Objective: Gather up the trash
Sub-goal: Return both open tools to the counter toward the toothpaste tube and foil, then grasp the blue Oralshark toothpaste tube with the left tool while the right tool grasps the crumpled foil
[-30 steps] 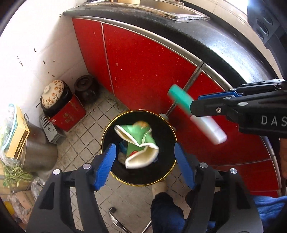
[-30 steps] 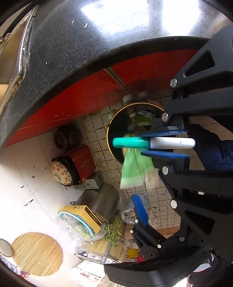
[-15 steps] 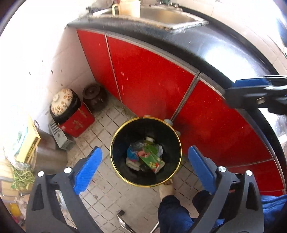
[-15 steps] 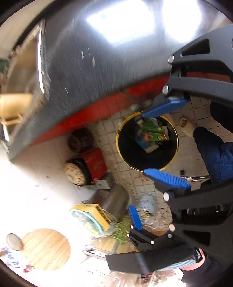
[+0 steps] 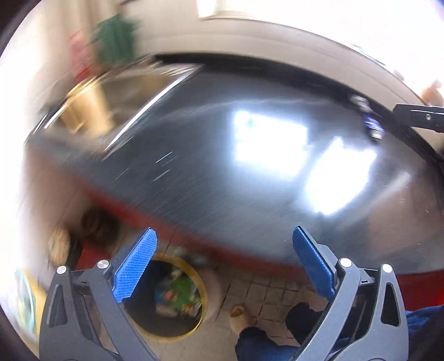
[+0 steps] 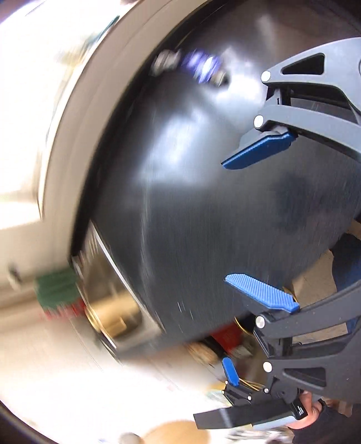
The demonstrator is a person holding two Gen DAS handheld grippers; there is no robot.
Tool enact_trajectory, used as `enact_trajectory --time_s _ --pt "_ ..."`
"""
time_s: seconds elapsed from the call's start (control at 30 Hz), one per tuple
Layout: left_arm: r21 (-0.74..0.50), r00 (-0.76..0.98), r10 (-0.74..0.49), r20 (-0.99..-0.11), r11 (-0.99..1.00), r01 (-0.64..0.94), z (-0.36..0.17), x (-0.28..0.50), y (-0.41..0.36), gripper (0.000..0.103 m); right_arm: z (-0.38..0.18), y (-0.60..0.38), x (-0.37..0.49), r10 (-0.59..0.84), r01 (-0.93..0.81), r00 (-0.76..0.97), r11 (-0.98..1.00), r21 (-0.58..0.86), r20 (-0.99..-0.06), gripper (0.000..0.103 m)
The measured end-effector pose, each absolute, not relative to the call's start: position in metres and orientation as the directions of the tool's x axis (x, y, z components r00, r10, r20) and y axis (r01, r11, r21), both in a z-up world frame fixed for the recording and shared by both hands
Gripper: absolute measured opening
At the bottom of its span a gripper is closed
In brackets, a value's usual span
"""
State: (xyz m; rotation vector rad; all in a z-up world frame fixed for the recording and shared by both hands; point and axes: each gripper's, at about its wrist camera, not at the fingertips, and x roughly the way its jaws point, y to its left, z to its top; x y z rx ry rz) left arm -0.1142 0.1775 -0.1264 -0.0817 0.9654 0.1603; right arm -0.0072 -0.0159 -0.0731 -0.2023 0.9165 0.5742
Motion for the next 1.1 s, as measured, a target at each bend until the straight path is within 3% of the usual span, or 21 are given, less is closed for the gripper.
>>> enact_trajectory --time_s 0.17,0.43,1.1 --pt "-0.001 0.599 -0.018 -0.800 1.000 0.029 -0.107 -0.056 0.101 0.095 -0.063 -0.122 0.012 0.288 -0.358 0.552 0.929 0.089 -0.783 0.076" --pt "0.033 0.597 -0.132 -0.792 0.966 0.256 -0.096 -0.002 -0.010 0.095 -0.067 -0.221 0.018 0.215 -0.206 0.589 0.972 0.113 -0.779 0.076" --pt "0.047 0.525 -0.160 -0.836 0.932 0.360 -0.144 0.137 -0.100 0.095 -0.088 -0.288 0.123 0.227 -0.207 0.538 0.969 0.134 -0.812 0.076"
